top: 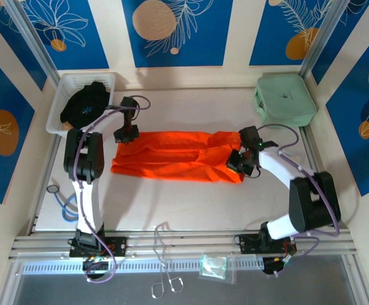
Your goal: Fold and stack the t-shirts
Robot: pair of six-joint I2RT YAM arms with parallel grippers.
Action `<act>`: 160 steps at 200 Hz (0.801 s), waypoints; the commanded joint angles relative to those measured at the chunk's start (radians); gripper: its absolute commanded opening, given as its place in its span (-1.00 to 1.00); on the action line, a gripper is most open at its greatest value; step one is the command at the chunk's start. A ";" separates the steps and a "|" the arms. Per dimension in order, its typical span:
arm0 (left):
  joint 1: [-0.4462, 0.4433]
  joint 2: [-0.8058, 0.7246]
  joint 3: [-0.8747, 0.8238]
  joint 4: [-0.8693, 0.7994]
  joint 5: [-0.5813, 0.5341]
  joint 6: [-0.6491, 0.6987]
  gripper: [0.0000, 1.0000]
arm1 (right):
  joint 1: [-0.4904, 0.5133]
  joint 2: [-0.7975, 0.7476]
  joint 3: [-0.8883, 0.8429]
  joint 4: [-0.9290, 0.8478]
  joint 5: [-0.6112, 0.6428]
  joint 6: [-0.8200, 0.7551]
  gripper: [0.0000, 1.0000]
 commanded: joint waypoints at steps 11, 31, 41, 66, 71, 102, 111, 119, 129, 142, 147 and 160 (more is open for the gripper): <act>-0.007 -0.016 -0.067 -0.009 -0.011 -0.017 -0.86 | -0.050 0.162 0.104 0.021 -0.033 -0.037 -1.00; -0.013 -0.057 -0.141 -0.002 -0.020 -0.023 -0.86 | -0.079 0.281 0.201 0.002 -0.044 -0.073 -1.00; -0.019 -0.081 -0.182 -0.002 -0.025 -0.027 -0.87 | -0.089 0.340 0.260 -0.015 -0.052 -0.090 -1.00; -0.035 -0.157 -0.299 0.014 -0.023 -0.044 -0.87 | -0.099 0.478 0.424 -0.073 -0.069 -0.142 -1.00; -0.041 -0.174 -0.323 0.016 -0.019 -0.049 -0.87 | -0.101 0.506 0.461 -0.086 -0.074 -0.154 -1.00; -0.098 -0.280 -0.461 0.031 0.017 -0.086 -0.87 | -0.105 0.705 0.774 -0.226 -0.098 -0.242 -1.00; -0.120 -0.310 -0.498 0.036 0.036 -0.103 -0.87 | -0.104 0.766 0.891 -0.272 -0.107 -0.265 -1.00; -0.143 -0.337 -0.533 0.044 0.055 -0.123 -0.87 | -0.103 0.820 0.983 -0.308 -0.117 -0.278 -1.00; -0.176 -0.369 -0.571 0.054 0.087 -0.153 -0.87 | -0.104 0.884 1.097 -0.343 -0.138 -0.293 -1.00; -0.226 -0.404 -0.610 0.065 0.130 -0.196 -0.86 | -0.106 0.966 1.243 -0.387 -0.167 -0.300 -1.00; -0.247 -0.419 -0.627 0.071 0.148 -0.213 -0.86 | -0.106 1.002 1.299 -0.401 -0.180 -0.302 -1.00; -0.301 -0.449 -0.659 0.082 0.184 -0.258 -0.86 | -0.108 1.091 1.450 -0.441 -0.221 -0.300 -1.00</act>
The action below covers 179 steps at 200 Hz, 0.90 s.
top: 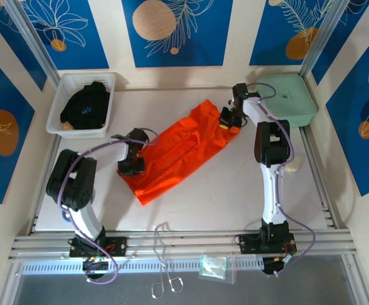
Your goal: Fold and stack the t-shirts
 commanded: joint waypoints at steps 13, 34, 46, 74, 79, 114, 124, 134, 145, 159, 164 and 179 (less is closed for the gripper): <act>-0.133 -0.077 -0.086 0.020 0.142 -0.149 -0.86 | -0.005 0.212 0.360 -0.189 -0.157 -0.029 -1.00; -0.218 -0.115 -0.093 0.025 0.170 -0.204 -0.85 | -0.008 0.334 0.562 -0.202 -0.258 0.011 -1.00; -0.257 -0.130 -0.082 0.027 0.190 -0.226 -0.84 | -0.013 0.360 0.590 -0.154 -0.316 0.053 -1.00; -0.322 -0.153 -0.016 0.001 0.211 -0.242 -0.83 | -0.031 0.359 0.571 -0.019 -0.444 0.159 -1.00; -0.329 -0.161 0.002 -0.011 0.204 -0.242 -0.83 | -0.032 0.358 0.580 -0.010 -0.463 0.169 -1.00; -0.336 -0.250 0.178 -0.234 0.014 -0.183 -0.70 | -0.026 0.227 0.619 -0.082 -0.485 0.059 -0.93; -0.328 -0.271 0.229 -0.306 -0.069 -0.166 -0.64 | -0.015 0.125 0.546 -0.104 -0.446 -0.012 -0.88; -0.308 -0.286 0.260 -0.354 -0.138 -0.149 -0.55 | 0.000 0.004 0.425 -0.106 -0.391 -0.076 -0.81; -0.275 -0.294 0.265 -0.372 -0.169 -0.132 -0.44 | 0.024 -0.149 0.238 -0.073 -0.337 -0.123 -0.73; -0.219 -0.282 0.240 -0.356 -0.159 -0.107 -0.31 | 0.055 -0.344 -0.039 0.004 -0.269 -0.126 -0.56; -0.196 -0.270 0.226 -0.342 -0.148 -0.098 -0.30 | 0.068 -0.414 -0.140 0.038 -0.257 -0.108 -0.51; -0.136 -0.223 0.167 -0.274 -0.095 -0.071 -0.34 | 0.100 -0.592 -0.432 0.151 -0.259 -0.014 -0.45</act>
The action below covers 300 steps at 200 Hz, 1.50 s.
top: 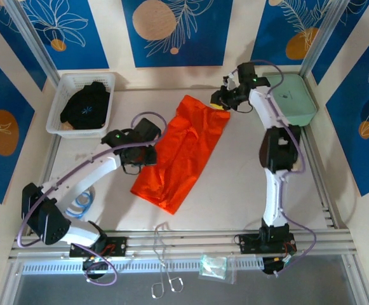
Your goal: Fold and stack the t-shirts
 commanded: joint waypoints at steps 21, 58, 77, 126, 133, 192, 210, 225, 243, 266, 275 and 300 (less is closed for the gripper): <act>0.111 0.151 -0.149 0.093 0.048 0.078 -0.46 | 0.123 -0.431 -0.660 0.300 0.063 0.182 -0.44; 0.072 0.227 -0.200 0.159 0.068 0.068 -0.57 | 0.172 -0.503 -0.897 0.493 0.122 0.374 -0.51; 0.040 0.226 -0.257 0.195 0.080 0.040 -0.58 | 0.183 -0.462 -0.879 0.501 0.172 0.395 -0.53; -0.015 0.217 -0.433 0.285 0.110 -0.051 -0.61 | 0.182 -0.263 -0.751 0.462 0.297 0.439 -0.59; -0.022 0.220 -0.450 0.293 0.118 -0.061 -0.62 | 0.180 -0.231 -0.723 0.451 0.310 0.439 -0.59; -0.120 0.166 -0.528 0.317 0.213 -0.174 -0.62 | 0.154 0.027 -0.469 0.295 0.388 0.411 -0.60; -0.149 0.138 -0.538 0.328 0.249 -0.216 -0.61 | 0.140 0.095 -0.391 0.252 0.370 0.383 -0.60; -0.167 0.122 -0.539 0.337 0.276 -0.241 -0.59 | 0.129 0.156 -0.306 0.205 0.344 0.346 -0.60; -0.191 0.114 -0.529 0.349 0.298 -0.264 -0.57 | 0.118 0.235 -0.188 0.136 0.303 0.278 -0.60; -0.219 0.121 -0.514 0.401 0.333 -0.294 -0.54 | 0.116 0.322 -0.043 0.038 0.282 0.184 -0.60; -0.228 0.129 -0.505 0.421 0.345 -0.305 -0.53 | 0.116 0.340 -0.012 0.021 0.277 0.158 -0.60; -0.249 0.151 -0.462 0.432 0.339 -0.310 -0.52 | 0.116 0.358 0.031 0.009 0.259 0.113 -0.59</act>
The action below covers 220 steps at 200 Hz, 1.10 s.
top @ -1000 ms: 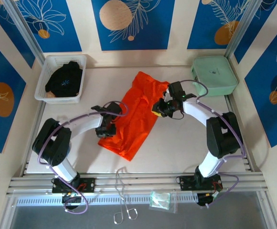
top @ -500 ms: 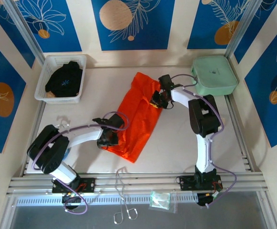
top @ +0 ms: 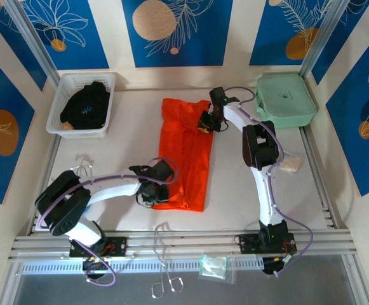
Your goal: Fold and stack the t-shirts
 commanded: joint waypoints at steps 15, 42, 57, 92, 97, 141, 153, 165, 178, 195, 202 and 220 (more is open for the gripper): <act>-0.028 0.044 0.051 -0.038 0.037 -0.027 -0.51 | -0.008 0.053 0.043 -0.092 -0.013 -0.114 -0.59; -0.029 0.030 0.096 -0.067 0.004 -0.002 -0.47 | -0.012 0.056 0.080 -0.111 -0.027 -0.149 -0.58; -0.028 0.017 0.133 -0.090 -0.017 0.032 -0.43 | -0.008 0.023 0.078 -0.118 -0.038 -0.177 -0.57; -0.026 -0.070 0.286 -0.221 -0.206 0.184 -0.36 | 0.011 -0.246 -0.081 -0.035 -0.003 -0.250 -0.44; -0.026 -0.087 0.315 -0.236 -0.247 0.223 -0.36 | 0.012 -0.297 -0.110 -0.025 0.003 -0.264 -0.42; -0.021 -0.275 0.428 -0.103 -0.585 0.671 -0.12 | 0.073 -0.796 -0.410 0.055 0.067 -0.439 -0.22; -0.019 -0.335 0.399 0.024 -0.599 0.825 0.16 | 0.100 -0.930 -0.497 0.076 0.084 -0.501 -0.16; -0.019 -0.389 0.357 0.152 -0.582 0.966 0.58 | 0.119 -1.048 -0.588 0.083 0.096 -0.558 -0.14; -0.019 -0.440 0.301 0.281 -0.545 1.090 0.99 | 0.136 -1.169 -0.681 0.091 0.098 -0.605 -0.14; -0.019 -0.492 0.220 0.438 -0.522 1.209 0.99 | 0.152 -1.319 -0.795 0.095 0.062 -0.649 -0.13; -0.020 -0.509 0.190 0.484 -0.512 1.250 0.99 | 0.158 -1.375 -0.834 0.090 0.031 -0.666 -0.12; -0.019 -0.551 0.132 0.513 -0.419 1.405 0.99 | 0.177 -1.506 -0.920 0.065 -0.001 -0.689 0.01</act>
